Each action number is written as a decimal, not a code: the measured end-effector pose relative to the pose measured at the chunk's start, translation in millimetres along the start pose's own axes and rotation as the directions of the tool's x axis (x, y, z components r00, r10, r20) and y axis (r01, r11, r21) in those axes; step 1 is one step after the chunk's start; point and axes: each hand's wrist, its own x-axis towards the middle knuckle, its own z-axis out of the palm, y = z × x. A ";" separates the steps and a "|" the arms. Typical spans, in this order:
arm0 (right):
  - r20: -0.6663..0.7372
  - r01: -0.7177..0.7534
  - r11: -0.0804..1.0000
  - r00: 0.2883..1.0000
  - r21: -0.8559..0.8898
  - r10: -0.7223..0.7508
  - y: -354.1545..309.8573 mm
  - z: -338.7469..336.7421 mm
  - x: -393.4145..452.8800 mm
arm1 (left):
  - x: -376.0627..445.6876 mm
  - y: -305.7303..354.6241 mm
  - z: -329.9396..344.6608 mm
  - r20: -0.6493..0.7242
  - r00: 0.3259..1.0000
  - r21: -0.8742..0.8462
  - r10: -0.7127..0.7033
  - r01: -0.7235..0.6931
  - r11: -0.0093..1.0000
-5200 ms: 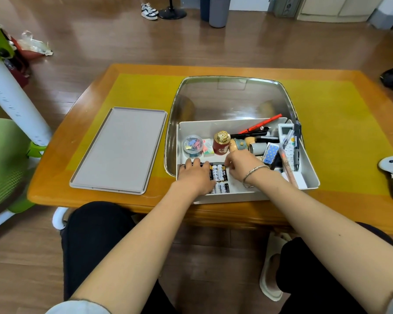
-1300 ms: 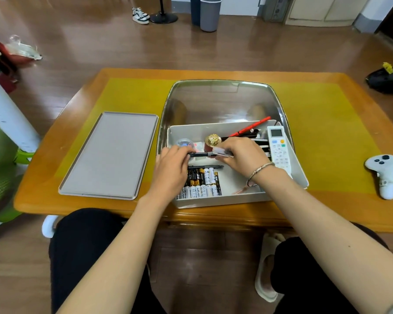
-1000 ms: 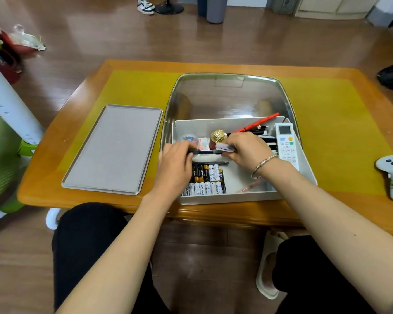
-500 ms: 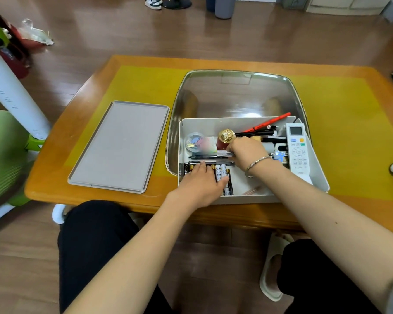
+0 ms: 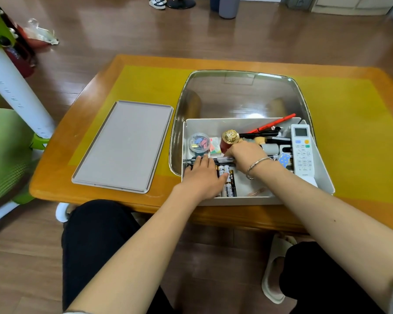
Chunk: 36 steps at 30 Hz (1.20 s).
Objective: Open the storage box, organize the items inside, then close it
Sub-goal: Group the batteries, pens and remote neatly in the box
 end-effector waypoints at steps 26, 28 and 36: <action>-0.198 0.009 0.551 0.938 0.834 0.284 9.4 -19.1 -24.6 | 5.0 0.8 2.4 -0.108 0.994 0.029 -0.009 0.013 1.000; -0.178 -0.001 0.548 0.945 0.837 0.274 9.9 -14.2 -20.7 | 4.8 1.2 2.4 -0.103 0.995 0.031 -0.013 0.016 0.999; -0.139 -0.006 0.683 0.978 0.730 0.157 15.3 -9.0 -12.3 | 4.6 1.2 2.9 -0.117 0.993 0.029 -0.014 0.018 0.999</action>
